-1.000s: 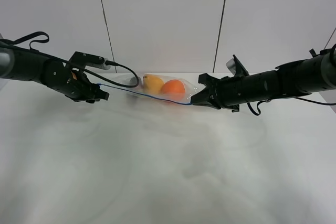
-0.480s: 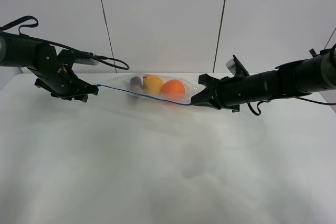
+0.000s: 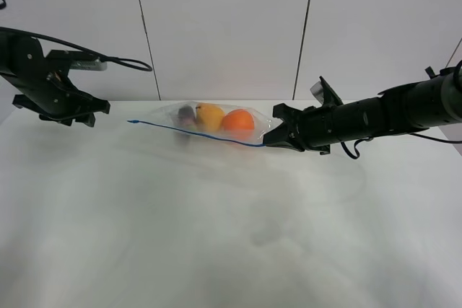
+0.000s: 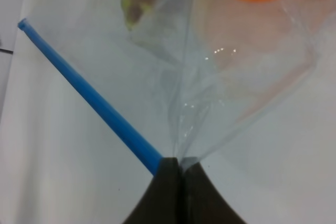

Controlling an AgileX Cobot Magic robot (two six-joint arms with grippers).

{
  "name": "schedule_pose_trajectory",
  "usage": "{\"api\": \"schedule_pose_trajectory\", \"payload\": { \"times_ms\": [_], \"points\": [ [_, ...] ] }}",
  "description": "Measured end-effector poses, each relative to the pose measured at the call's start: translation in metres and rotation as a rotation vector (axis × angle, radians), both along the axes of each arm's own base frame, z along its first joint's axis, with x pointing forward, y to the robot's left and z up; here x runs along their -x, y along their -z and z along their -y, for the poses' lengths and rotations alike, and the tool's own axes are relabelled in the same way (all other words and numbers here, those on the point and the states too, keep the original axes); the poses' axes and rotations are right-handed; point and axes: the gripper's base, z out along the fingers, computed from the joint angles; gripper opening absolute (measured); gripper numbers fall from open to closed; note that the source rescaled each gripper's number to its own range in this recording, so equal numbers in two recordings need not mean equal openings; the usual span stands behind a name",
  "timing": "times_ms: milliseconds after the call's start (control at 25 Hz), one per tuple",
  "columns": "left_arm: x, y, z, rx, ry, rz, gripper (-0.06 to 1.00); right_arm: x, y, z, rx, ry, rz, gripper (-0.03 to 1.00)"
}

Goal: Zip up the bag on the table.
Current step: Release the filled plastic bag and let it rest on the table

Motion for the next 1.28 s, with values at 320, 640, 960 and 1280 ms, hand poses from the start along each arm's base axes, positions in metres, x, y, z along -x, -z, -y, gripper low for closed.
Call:
{"api": "schedule_pose_trajectory", "payload": {
  "times_ms": [320, 640, 960, 1280],
  "points": [
    [0.018, -0.055, -0.013, -0.001, -0.033, 0.135, 0.60, 0.000, 0.000, 0.000, 0.000, 0.000, 0.000, 0.00],
    [0.049, -0.080, -0.012, -0.001, -0.033, 0.191, 0.60, 0.000, 0.000, 0.000, 0.000, 0.000, -0.001, 0.00],
    [0.092, -0.120, -0.011, 0.018, -0.052, 0.322, 0.60, 0.000, 0.000, 0.000, -0.002, 0.003, -0.003, 0.00],
    [0.145, -0.151, -0.009, 0.031, -0.052, 0.480, 0.60, 0.000, 0.000, 0.000, 0.000, 0.000, -0.003, 0.00]
  ]
}}
